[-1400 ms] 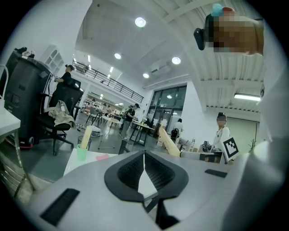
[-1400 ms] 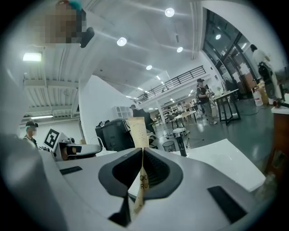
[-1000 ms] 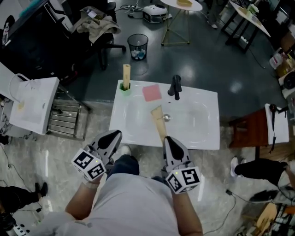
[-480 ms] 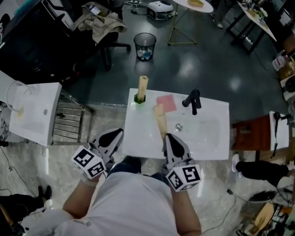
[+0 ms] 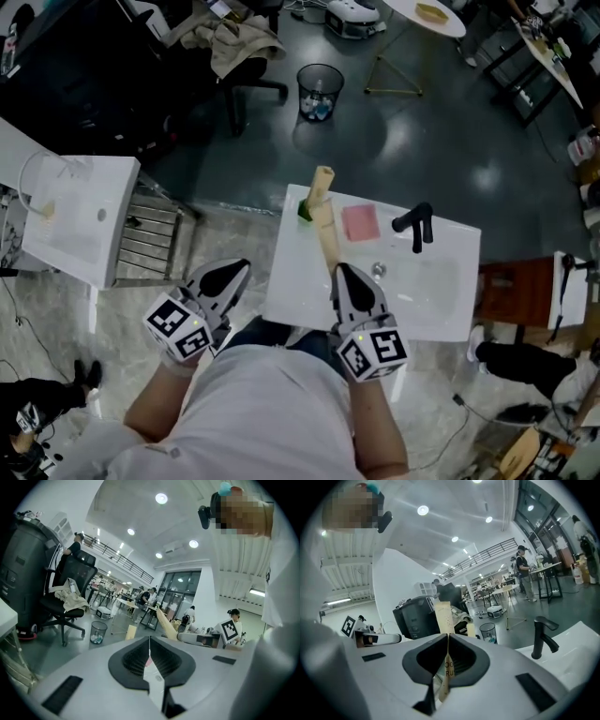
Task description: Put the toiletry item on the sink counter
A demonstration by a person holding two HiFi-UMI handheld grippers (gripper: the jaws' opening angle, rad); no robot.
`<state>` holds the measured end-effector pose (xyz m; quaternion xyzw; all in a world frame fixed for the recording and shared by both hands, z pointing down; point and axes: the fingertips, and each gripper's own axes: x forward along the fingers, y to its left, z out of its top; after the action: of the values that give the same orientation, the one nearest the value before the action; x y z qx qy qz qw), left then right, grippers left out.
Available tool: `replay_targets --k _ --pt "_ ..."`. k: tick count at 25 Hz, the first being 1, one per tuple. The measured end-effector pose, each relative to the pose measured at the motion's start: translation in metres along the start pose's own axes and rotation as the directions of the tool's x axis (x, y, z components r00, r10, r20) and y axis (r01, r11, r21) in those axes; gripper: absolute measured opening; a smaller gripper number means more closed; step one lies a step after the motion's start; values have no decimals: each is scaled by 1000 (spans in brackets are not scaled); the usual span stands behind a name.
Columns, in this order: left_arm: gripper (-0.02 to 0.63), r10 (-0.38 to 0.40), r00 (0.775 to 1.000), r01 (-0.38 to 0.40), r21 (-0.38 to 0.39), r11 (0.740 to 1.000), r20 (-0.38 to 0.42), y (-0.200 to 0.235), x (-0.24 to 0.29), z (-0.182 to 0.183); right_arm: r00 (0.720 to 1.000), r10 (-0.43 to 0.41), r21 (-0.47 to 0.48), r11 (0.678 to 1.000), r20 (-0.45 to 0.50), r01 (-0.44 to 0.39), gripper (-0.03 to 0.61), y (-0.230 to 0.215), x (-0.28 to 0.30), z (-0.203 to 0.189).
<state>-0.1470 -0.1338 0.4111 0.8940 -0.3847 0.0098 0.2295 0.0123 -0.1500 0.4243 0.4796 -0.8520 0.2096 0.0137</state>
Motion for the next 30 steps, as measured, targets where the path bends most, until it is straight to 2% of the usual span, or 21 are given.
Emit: replay_targets --k 6,13,21,30 --pt "18 60 998 -60 -27 998 5 5 -3 1 994 83 -43 995 -68 -86 26 3 27 -1" --pt "18 166 985 -163 -71 984 35 7 -3 -1 968 186 -99 974 -166 -204 26 -3 62 -13" --pt "18 320 946 -314 -111 943 47 6 -24 -18 914 261 -130 941 -310 -313 26 -12 94 -55" --pt "18 459 888 -449 -162 879 26 0 -49 -55 849 294 -168 902 -439 -398 26 -23 119 -114"
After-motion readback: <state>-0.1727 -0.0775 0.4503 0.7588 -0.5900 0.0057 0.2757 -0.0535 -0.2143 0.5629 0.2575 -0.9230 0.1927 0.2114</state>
